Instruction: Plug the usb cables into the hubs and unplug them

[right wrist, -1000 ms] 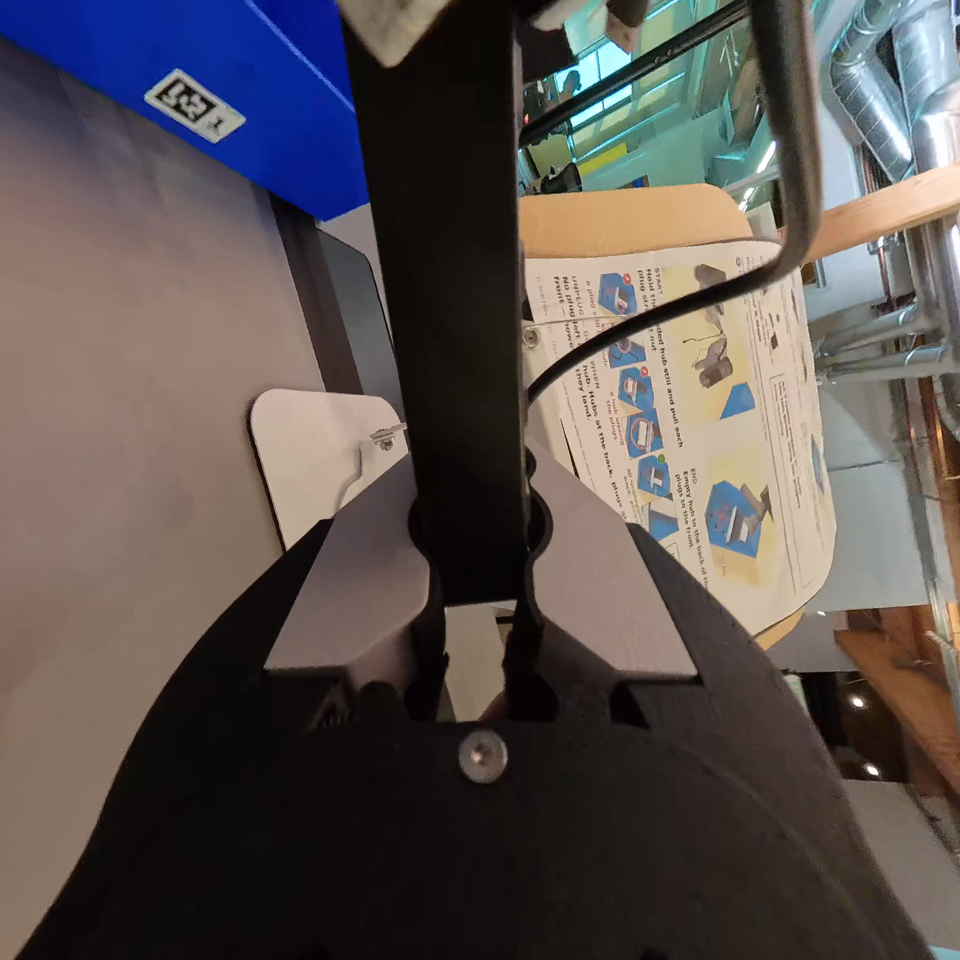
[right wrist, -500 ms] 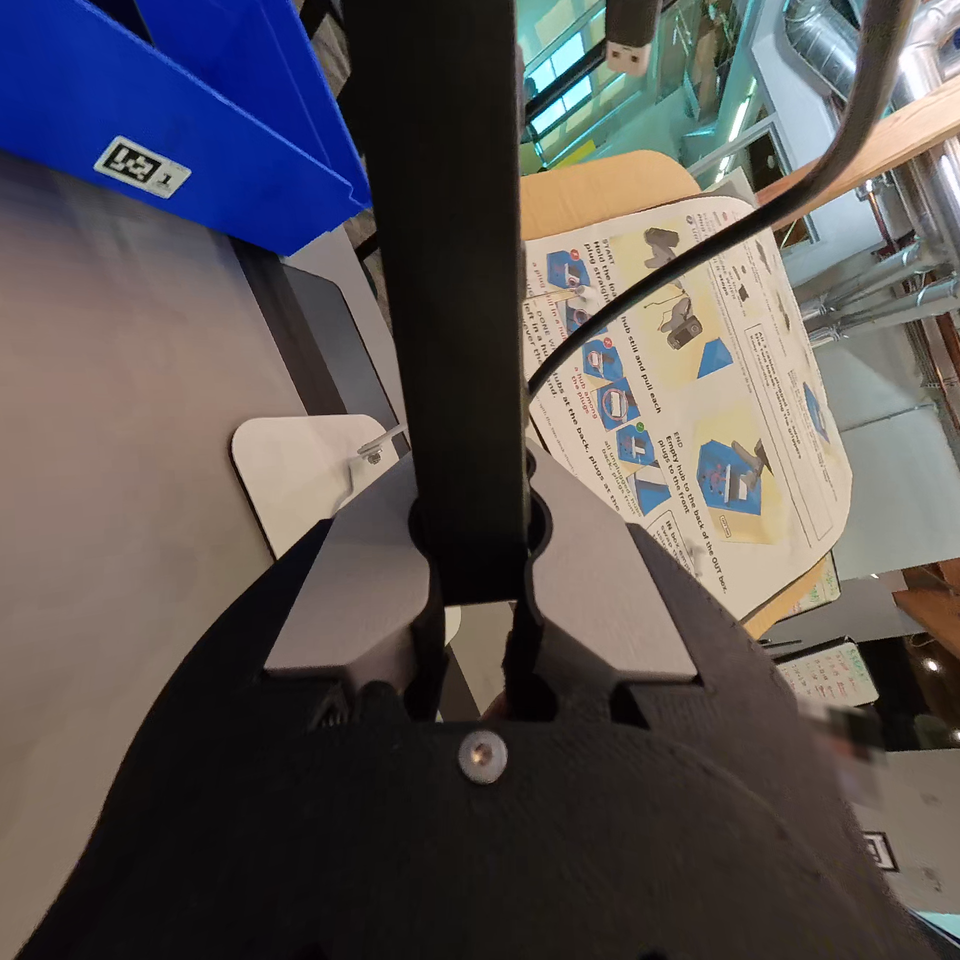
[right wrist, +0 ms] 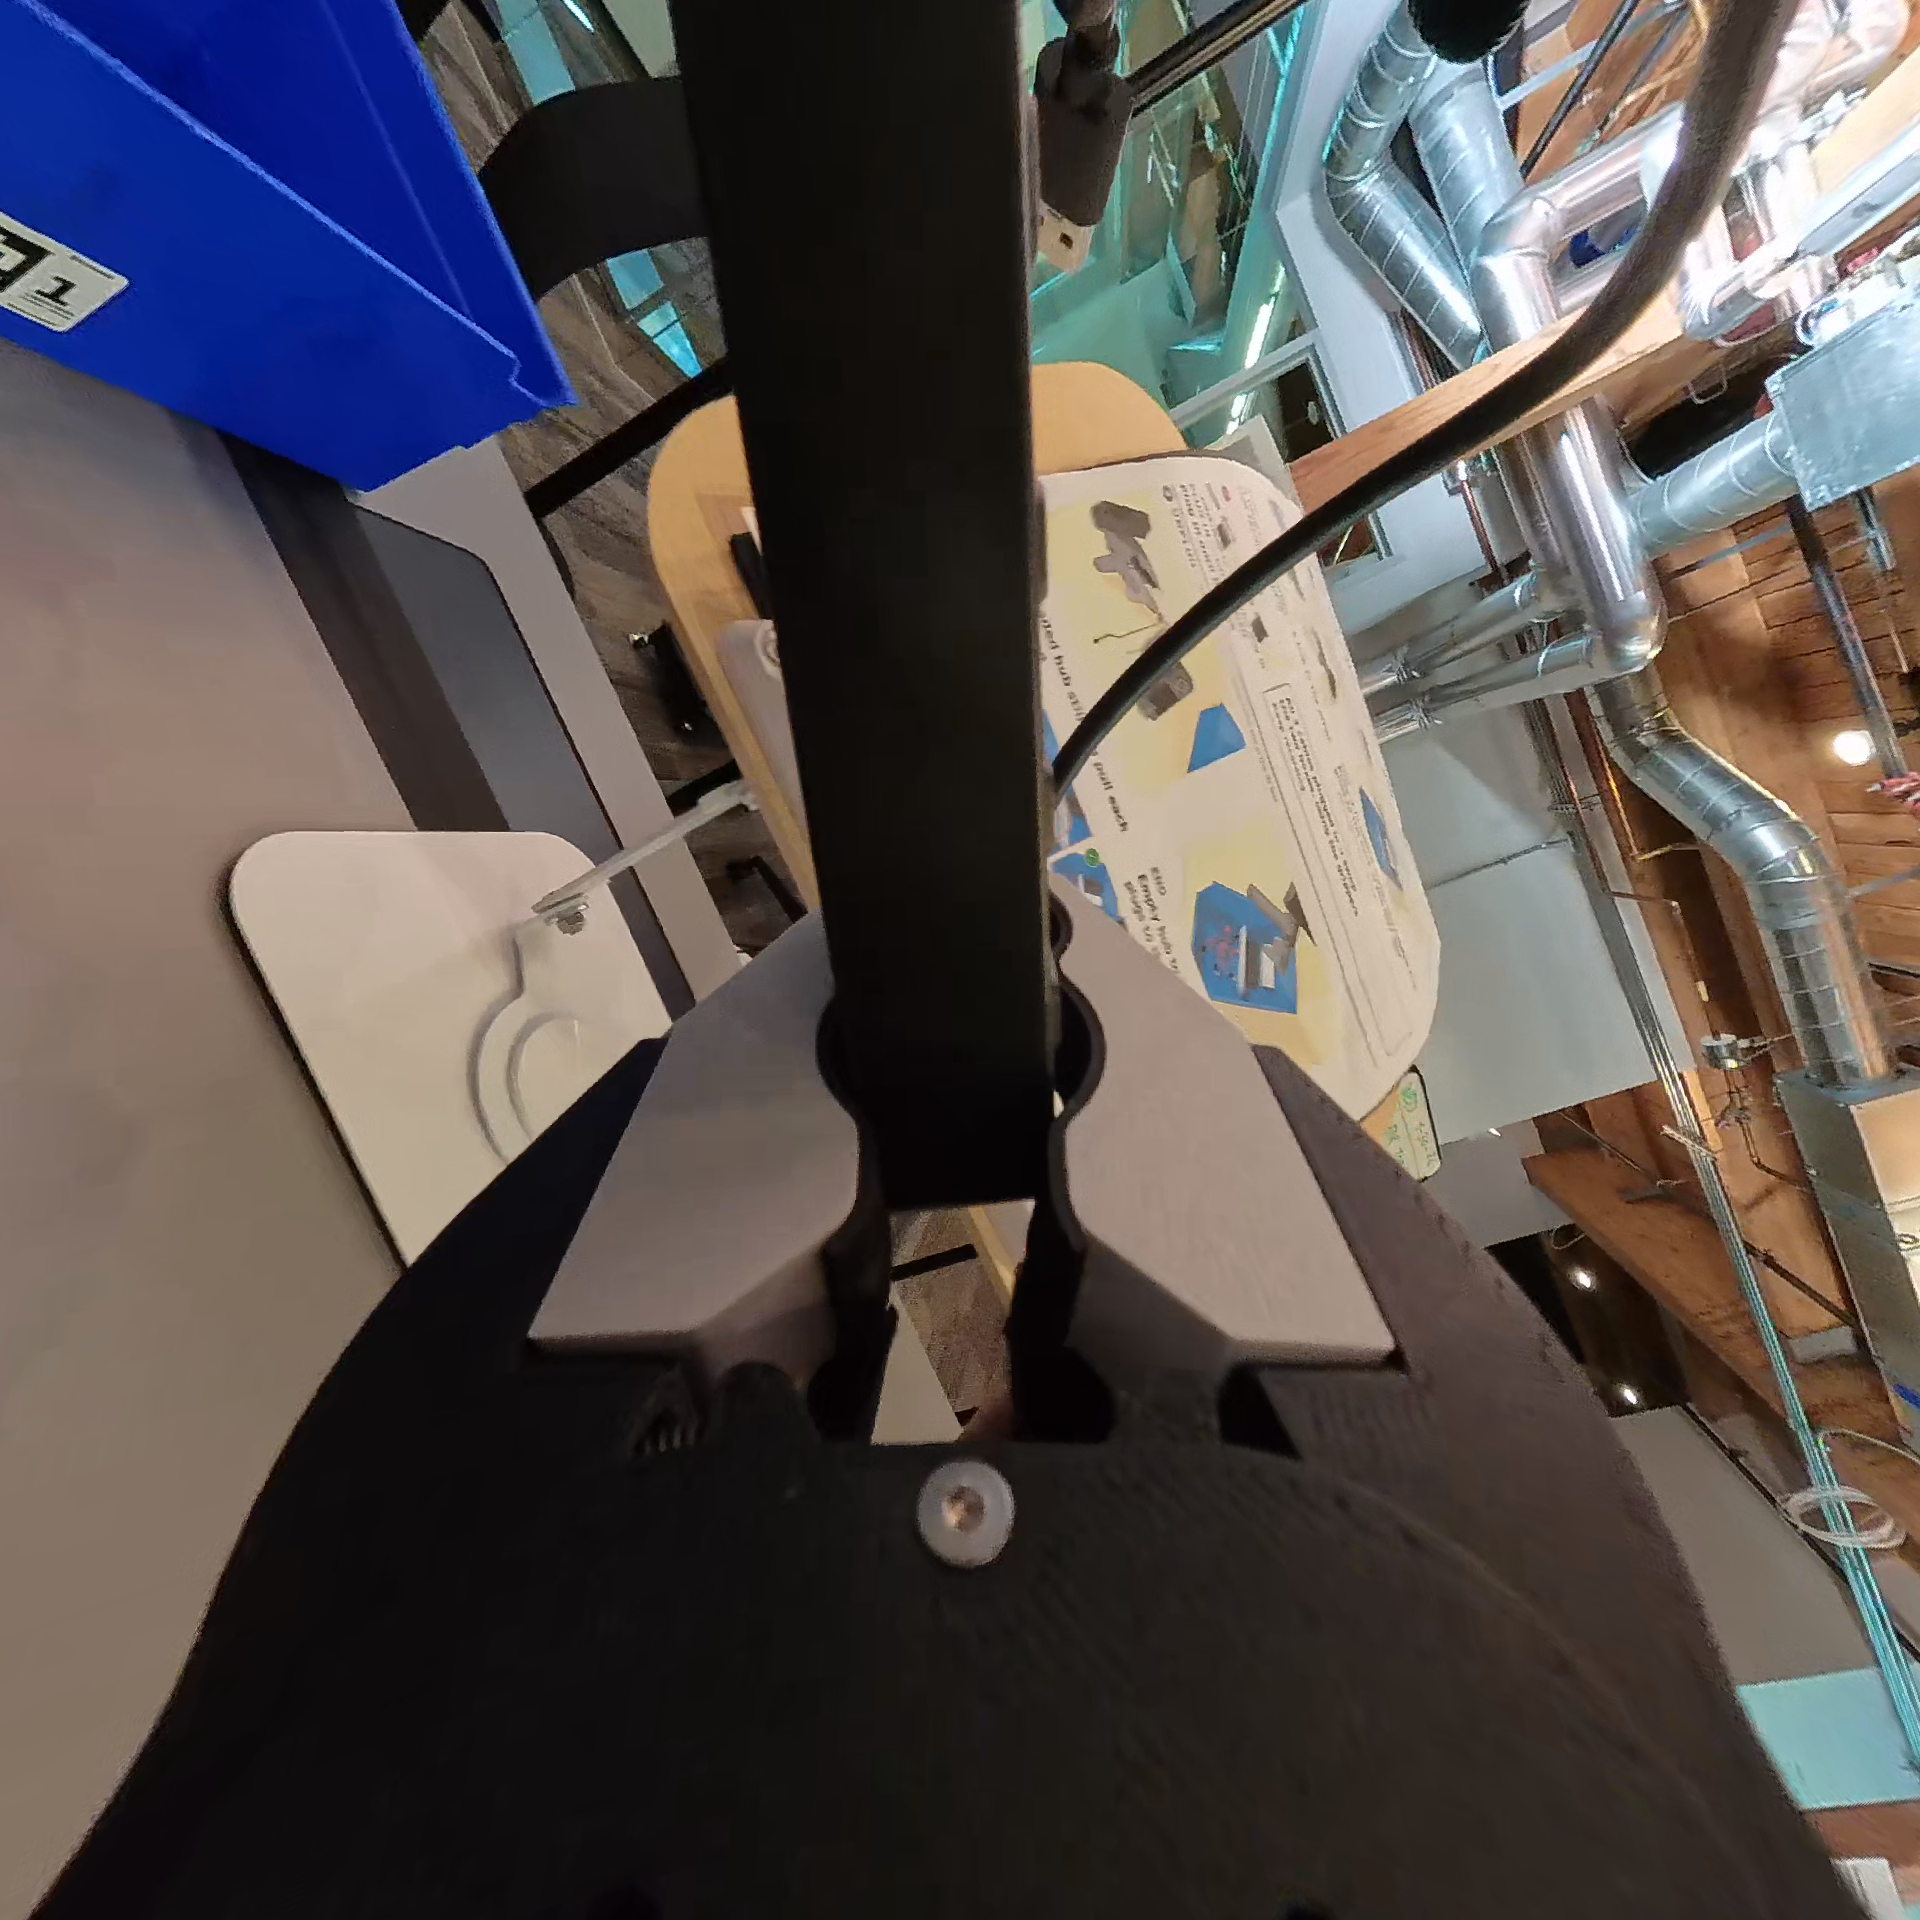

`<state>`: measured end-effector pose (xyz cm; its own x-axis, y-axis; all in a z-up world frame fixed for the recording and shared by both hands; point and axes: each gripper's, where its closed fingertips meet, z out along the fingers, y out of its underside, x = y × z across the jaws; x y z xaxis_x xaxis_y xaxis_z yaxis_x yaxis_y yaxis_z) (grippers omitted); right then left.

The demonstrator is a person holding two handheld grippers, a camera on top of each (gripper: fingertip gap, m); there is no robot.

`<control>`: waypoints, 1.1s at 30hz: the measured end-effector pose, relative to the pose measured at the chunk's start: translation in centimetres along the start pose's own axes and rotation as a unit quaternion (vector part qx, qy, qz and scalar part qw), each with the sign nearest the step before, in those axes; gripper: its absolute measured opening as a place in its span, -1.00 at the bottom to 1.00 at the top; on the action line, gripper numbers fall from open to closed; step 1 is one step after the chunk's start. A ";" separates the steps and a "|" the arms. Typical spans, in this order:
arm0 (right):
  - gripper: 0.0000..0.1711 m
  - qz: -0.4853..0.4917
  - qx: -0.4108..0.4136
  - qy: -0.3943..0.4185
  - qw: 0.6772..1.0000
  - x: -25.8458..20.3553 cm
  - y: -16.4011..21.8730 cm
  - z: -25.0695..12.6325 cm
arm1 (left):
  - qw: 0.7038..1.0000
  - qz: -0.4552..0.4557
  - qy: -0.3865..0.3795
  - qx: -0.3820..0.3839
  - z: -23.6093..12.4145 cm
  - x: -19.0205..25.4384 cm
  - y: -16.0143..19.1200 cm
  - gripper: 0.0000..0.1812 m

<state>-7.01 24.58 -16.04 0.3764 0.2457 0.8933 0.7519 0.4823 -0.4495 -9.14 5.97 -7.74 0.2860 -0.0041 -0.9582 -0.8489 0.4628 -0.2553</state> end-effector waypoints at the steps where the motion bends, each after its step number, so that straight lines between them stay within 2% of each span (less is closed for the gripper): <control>1: -0.73 0.000 -0.001 0.005 1.000 0.6 0.1 -0.2 | 0.999 -0.033 -0.020 -0.001 -0.7 -0.6 0.5 -0.86; 4: -0.73 0.008 -0.004 0.020 1.000 2.7 0.4 -1.0 | 0.990 -0.133 -0.045 -0.018 -1.9 -0.3 3.2 -0.86; 10: -0.73 -0.008 -0.031 0.051 0.998 8.3 4.1 -3.5 | 0.984 -0.165 0.001 -0.060 -0.1 5.7 7.0 -0.83; 16: -0.73 -0.062 -0.110 0.085 0.988 14.5 14.8 -7.4 | 0.976 -0.190 0.024 -0.102 1.2 12.1 11.3 -0.82; 21: -0.73 -0.122 -0.182 0.080 0.972 17.1 25.3 -10.4 | 0.975 -0.178 0.029 -0.129 1.3 16.3 13.4 -0.84; 26: -0.73 -0.177 -0.253 0.061 0.949 18.2 34.5 -12.8 | 0.972 -0.189 0.012 -0.141 1.3 15.9 14.4 -0.84; 33: -0.72 -0.236 -0.296 0.028 0.925 17.9 41.8 -13.2 | 0.972 -0.173 0.012 -0.156 1.7 16.8 14.9 -0.83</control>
<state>38.33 38.04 -18.81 -0.0550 0.0738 0.9958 0.9981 -0.0250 0.0570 -16.22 14.34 -27.38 0.5707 -0.1333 -0.8103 -0.7988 0.1387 -0.5854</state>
